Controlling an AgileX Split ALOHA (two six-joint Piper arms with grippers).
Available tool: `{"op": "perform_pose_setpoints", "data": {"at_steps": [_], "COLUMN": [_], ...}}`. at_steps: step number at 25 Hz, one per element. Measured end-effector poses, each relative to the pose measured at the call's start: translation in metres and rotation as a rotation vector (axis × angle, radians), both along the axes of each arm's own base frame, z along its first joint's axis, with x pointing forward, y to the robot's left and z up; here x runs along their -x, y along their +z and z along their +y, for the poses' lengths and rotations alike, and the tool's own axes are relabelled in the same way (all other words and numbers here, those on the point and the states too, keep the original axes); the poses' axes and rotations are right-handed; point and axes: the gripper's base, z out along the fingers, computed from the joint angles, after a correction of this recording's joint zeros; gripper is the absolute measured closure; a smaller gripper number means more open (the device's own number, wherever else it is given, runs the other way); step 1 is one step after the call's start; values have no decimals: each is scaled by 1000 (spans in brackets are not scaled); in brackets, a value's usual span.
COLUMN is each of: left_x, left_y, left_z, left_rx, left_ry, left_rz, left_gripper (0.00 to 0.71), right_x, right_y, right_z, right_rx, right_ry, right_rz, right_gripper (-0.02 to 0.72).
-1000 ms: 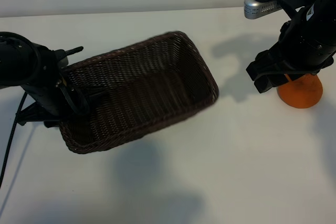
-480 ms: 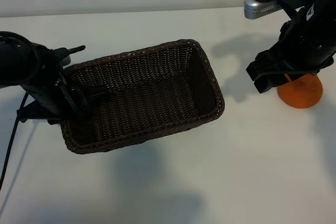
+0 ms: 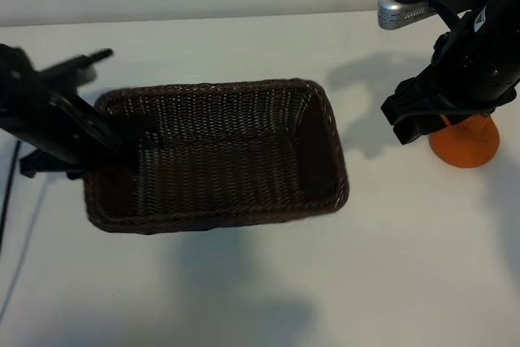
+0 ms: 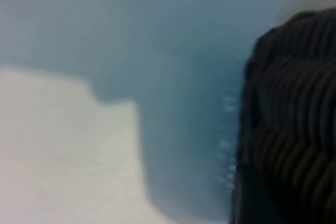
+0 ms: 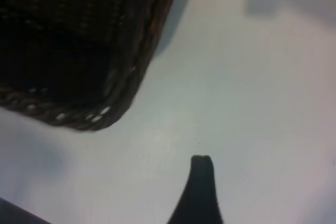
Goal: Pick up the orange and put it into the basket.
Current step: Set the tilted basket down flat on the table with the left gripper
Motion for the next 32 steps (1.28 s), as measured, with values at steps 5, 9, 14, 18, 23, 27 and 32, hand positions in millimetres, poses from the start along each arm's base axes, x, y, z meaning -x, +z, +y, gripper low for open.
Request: {"op": "perform_pose_setpoints", "data": {"at_steps": [5,9,14,18,23,27,32], "left_x": [6,7,5,2,-3,-17,-41], "left_y": [24,35,40,44,42,27,19], "left_z": [17,27,31,30,31,30,14], "left_rx": [15,51,148,205,209,234,270], "left_ry": [-31,-26,-21,-18,2,35,28], "left_rz": [-64,-108,-149,-191,-213,-176,-181], "left_gripper": [375,375,375,375,375,375,375], "right_x": [0,0,-1,-1,-1,-1,-1], "right_y": [0,0,0,0,0,0,0], "right_z": [0,0,0,0,0,0,0], "right_rx": [0,-1,-2,-2,-3,-3,-3], "right_ry": [1,0,-1,-1,-1,-1,-1], "right_rz": [0,-3,-11,-11,-11,-11,-12], "right_gripper": [108,108,108,108,108,108,108]}}
